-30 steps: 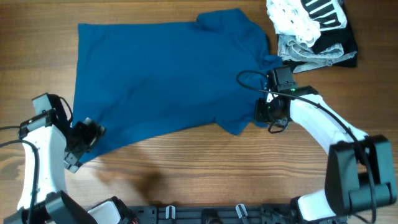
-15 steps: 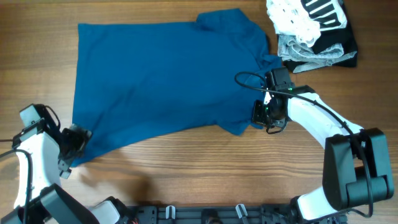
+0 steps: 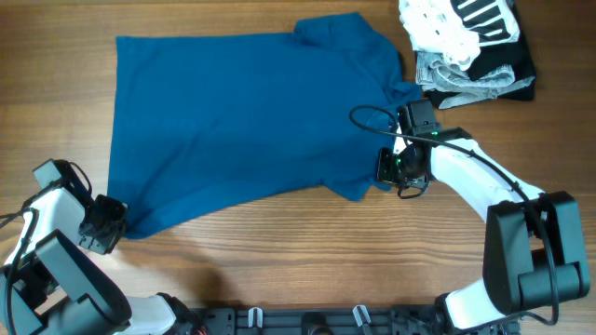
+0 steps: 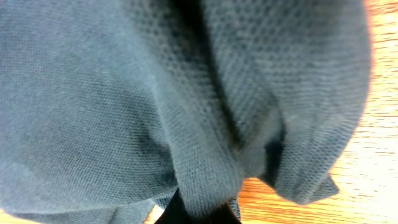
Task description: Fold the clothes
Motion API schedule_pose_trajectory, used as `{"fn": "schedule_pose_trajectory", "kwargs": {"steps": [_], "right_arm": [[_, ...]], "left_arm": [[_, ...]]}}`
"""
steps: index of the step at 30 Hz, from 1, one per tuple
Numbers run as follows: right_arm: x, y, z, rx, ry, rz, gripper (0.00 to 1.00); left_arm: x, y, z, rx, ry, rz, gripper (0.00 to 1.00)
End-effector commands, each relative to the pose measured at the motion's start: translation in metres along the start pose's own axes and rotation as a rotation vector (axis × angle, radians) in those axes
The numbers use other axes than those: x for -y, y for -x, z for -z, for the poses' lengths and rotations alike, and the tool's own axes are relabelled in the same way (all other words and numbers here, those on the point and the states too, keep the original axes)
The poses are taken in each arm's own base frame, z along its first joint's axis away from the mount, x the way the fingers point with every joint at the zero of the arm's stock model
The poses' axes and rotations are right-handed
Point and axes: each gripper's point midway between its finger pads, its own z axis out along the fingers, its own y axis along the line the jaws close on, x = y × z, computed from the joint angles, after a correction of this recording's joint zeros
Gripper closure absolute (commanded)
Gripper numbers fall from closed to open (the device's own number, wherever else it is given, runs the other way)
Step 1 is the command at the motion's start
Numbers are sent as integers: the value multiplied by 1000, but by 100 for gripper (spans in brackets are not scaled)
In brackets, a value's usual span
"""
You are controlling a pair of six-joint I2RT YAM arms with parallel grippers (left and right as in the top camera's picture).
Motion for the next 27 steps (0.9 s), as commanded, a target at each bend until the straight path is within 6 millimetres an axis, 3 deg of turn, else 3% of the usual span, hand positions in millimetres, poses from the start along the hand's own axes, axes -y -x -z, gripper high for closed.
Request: {"fn": "schedule_pose_trajectory", "kwargs": {"steps": [1, 3, 5, 9, 13, 16, 18, 21, 24, 27], "right_arm": [[-17, 0, 14, -23, 95, 29, 96], [-23, 7, 43, 7, 106, 42, 96], [-29, 10, 81, 57, 118, 52, 96], [-14, -14, 138, 78, 95, 6, 96], [7, -38, 176, 80, 80, -68, 96], [4, -40, 225, 206, 103, -45, 96], [1, -40, 247, 256, 103, -32, 96], [6, -35, 237, 221, 68, -19, 96], [7, -14, 219, 188, 55, 4, 96], [8, 26, 174, 129, 43, 36, 96]], "left_arm": [[-11, -12, -4, -60, 24, 24, 96], [2, -1, 20, -67, -65, 43, 96], [7, 19, 57, -5, -117, 52, 96], [10, 40, 138, 213, -219, -7, 96], [3, 31, 175, 319, -251, -55, 96], [-2, 27, 207, 380, -279, -49, 96], [-4, 24, 217, 396, -286, -49, 96], [-8, 22, 210, 368, -255, -48, 96], [-7, 23, 199, 319, -233, -49, 96], [-1, 30, 169, 209, -183, -52, 96]]}}
